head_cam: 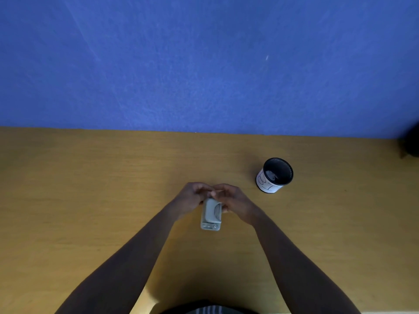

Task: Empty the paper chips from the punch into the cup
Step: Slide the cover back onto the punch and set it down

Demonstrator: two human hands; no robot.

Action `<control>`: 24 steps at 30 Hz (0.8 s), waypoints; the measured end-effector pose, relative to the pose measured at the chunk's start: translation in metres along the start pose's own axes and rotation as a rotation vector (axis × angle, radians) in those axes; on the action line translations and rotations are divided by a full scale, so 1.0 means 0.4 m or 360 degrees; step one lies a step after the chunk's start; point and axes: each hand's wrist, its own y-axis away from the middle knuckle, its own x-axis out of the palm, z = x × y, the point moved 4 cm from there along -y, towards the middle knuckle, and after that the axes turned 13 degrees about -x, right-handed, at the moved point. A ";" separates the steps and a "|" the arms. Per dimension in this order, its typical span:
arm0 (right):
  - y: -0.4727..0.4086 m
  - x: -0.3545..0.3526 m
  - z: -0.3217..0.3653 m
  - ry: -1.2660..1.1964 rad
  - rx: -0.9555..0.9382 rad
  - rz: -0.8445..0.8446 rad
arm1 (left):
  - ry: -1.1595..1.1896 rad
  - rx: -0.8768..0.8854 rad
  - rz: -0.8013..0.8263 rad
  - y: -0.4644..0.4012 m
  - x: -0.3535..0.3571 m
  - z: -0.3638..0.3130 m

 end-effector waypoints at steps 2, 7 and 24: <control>-0.003 -0.002 -0.005 -0.0042 -0.0012 -0.0040 | 0.0198 -0.0038 -0.0124 0.000 -0.007 0.002; -0.006 -0.014 -0.037 -0.0251 0.0008 -0.0441 | 0.0619 -0.0270 -0.0321 -0.002 -0.021 0.046; -0.034 -0.007 -0.089 -0.0103 -0.0083 -0.0816 | -0.0105 0.0051 -0.0831 -0.015 -0.053 0.073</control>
